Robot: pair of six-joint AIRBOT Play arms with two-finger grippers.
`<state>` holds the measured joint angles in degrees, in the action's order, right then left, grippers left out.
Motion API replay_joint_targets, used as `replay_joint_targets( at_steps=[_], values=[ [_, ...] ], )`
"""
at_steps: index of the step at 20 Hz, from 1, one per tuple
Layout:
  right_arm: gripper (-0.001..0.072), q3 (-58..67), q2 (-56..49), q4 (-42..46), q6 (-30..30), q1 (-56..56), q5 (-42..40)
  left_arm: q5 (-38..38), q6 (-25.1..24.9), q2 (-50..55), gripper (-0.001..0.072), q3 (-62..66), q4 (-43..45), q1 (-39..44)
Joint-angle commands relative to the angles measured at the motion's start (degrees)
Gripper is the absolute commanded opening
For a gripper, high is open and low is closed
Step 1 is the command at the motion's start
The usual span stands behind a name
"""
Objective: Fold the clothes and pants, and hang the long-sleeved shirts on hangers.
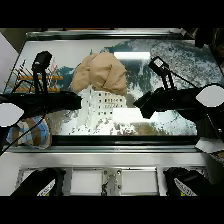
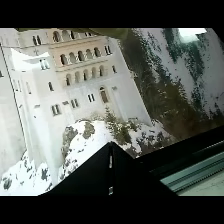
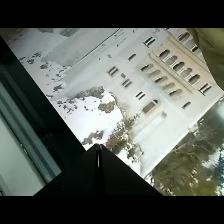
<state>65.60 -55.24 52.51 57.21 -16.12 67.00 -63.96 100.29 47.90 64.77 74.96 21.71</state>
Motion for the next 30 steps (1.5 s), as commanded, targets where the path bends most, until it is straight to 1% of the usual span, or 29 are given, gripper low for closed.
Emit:
replay_joint_targets(
  at_steps=[1, 12, 13, 14, 15, 16, 17, 18, 20, 23, 25, 27, 30],
  values=[
    [0.0024, 0.00, -0.02, -0.02, 0.02, -0.04, 0.02, 0.00, 0.00, 0.02, 0.0019, -0.02, 0.02, 0.02],
    [0.0024, 0.00, -0.02, -0.02, 0.02, -0.04, 0.02, 1.09, -0.13, 0.02, 0.0018, -0.02, 0.63, -0.09],
    [0.0024, 0.00, -0.02, -0.02, 0.02, -0.04, 0.02, 1.05, -1.14, -0.02, 0.0048, 0.00, 2.73, -0.61],
    [0.0024, 0.00, -0.02, -0.02, 0.02, -0.04, 0.02, -0.26, -1.46, -0.20, 0.0372, 0.04, 5.86, -1.55],
    [0.0024, 0.00, -0.02, -0.02, 0.02, -0.04, 0.02, -2.14, -0.57, -0.52, 0.0720, -0.07, 10.84, -3.23],
    [0.0024, 0.00, -0.02, 0.00, 0.02, -0.04, 0.02, -4.94, 2.43, -0.72, 0.0720, -0.28, 17.25, -6.14],
    [0.0024, 0.00, -0.02, -0.02, 0.02, -0.04, 0.00, -7.45, 3.82, -0.90, 0.0720, -1.14, 22.84, -10.14],
    [0.0024, 0.00, -0.02, -0.02, 0.02, -0.04, 0.02, -8.76, 3.82, -1.38, 0.0720, -2.97, 26.40, -14.53],
    [0.0024, 0.00, -0.02, -0.02, 0.02, -0.04, 0.02, -8.74, 3.41, -2.73, 0.0720, -8.85, 29.03, -25.27],
    [0.0024, 0.00, -0.02, -0.02, 0.00, -0.04, 0.00, -4.72, 2.95, -3.74, 0.0720, -19.04, 26.82, -40.72],
    [0.0024, 0.00, -0.02, -0.02, 0.02, -0.04, 0.00, -1.22, 1.01, -2.43, 0.0720, -24.44, 21.90, -48.13],
    [0.0024, 0.00, -0.02, -0.02, 0.02, -0.04, 0.02, 1.55, 0.46, 0.74, 0.0720, -28.06, 17.90, -51.63],
    [0.0024, 0.00, -0.02, -0.02, 0.02, -0.04, 0.00, 2.03, -0.44, 6.14, 0.0720, -29.83, 18.38, -51.80]
  ],
)
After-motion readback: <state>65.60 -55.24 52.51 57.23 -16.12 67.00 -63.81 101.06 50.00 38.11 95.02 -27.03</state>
